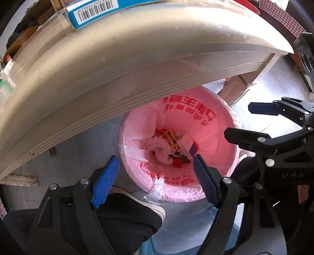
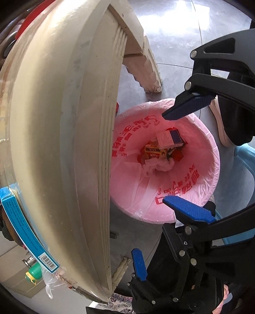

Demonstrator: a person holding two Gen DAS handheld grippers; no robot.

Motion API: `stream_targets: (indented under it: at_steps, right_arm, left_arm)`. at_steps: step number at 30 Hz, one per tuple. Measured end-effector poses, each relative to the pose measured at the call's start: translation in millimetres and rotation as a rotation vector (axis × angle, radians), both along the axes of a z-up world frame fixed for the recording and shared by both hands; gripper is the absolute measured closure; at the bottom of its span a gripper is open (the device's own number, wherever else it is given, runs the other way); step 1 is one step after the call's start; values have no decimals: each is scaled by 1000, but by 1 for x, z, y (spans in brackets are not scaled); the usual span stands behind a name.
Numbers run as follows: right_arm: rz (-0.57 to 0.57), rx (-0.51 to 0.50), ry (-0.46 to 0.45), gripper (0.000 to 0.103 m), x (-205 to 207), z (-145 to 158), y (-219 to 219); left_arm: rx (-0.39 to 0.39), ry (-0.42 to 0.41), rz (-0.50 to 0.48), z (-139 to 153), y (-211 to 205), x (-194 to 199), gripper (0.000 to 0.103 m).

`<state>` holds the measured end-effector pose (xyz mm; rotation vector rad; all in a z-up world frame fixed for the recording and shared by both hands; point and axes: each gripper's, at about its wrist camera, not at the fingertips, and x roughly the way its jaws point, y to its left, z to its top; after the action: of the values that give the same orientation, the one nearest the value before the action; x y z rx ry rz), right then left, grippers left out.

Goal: Collect trash
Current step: 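Open both tools to drop the bag and box into the bin, then raise both tools back over the table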

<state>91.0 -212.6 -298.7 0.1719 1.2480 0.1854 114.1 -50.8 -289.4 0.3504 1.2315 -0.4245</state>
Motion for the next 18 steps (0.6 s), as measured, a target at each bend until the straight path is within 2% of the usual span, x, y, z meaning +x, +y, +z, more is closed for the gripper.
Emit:
stream_targets:
  at_steps: [9,15,18]
  right_arm:
    - [-4,-5,-41,26,-14,21,2]
    - [5,-11,-110,26,-28,54,7]
    - [3,-10,-140,26,-35,72,7]
  left_arm:
    - [4,-38,-17,24,3,-11,27]
    - [-35,-46,-28,56,12,-22,26]
    - [-38,-76,-38,78,17,-29,26]
